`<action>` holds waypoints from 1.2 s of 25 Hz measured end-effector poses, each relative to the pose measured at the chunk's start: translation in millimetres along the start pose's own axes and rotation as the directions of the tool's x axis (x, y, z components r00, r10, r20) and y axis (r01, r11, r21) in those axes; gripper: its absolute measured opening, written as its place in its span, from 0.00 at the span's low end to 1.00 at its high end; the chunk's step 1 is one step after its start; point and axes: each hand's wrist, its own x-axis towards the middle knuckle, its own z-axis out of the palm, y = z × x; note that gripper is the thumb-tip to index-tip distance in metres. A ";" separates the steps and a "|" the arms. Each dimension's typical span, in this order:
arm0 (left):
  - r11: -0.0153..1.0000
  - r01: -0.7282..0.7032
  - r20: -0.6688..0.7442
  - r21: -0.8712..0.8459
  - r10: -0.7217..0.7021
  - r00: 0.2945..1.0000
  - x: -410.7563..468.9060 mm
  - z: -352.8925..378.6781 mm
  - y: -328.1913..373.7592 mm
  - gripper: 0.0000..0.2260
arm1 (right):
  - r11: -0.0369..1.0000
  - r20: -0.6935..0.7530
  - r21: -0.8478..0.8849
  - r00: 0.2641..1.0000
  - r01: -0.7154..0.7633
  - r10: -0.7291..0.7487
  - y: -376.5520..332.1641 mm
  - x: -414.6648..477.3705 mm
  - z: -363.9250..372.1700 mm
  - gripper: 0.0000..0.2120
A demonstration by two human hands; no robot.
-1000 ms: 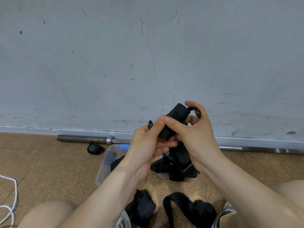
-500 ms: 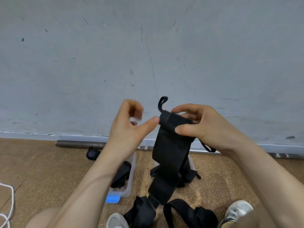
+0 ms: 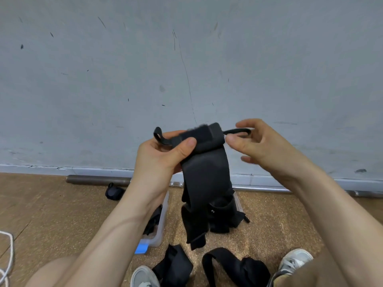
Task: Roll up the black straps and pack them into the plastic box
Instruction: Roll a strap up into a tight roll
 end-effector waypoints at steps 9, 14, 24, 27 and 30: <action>0.997 0.037 -0.058 -0.069 -0.041 0.997 -1.0 3.2 -4.4 0.18 | 0.994 0.099 0.098 0.994 -0.051 0.041 10.0 -1.6 33.7 0.12; 0.993 -0.108 -0.032 0.052 0.110 0.993 -4.4 6.1 -7.7 0.17 | 0.966 0.184 0.250 0.983 -0.070 0.023 4.0 -6.9 37.6 0.08; 0.986 -0.003 0.213 0.169 -0.033 0.976 -4.4 -2.6 -3.6 0.23 | 0.918 0.060 0.395 0.998 -0.013 -0.011 6.5 -3.9 38.3 0.10; 0.968 0.208 0.308 0.142 -0.243 0.920 0.5 -16.4 7.6 0.25 | 0.948 0.030 0.297 0.991 0.114 -0.128 10.0 -3.5 39.8 0.05; 0.942 0.092 0.266 0.322 -0.184 0.946 2.8 -19.5 11.7 0.15 | 0.966 0.095 0.193 0.977 0.169 -0.190 10.8 -4.0 40.7 0.05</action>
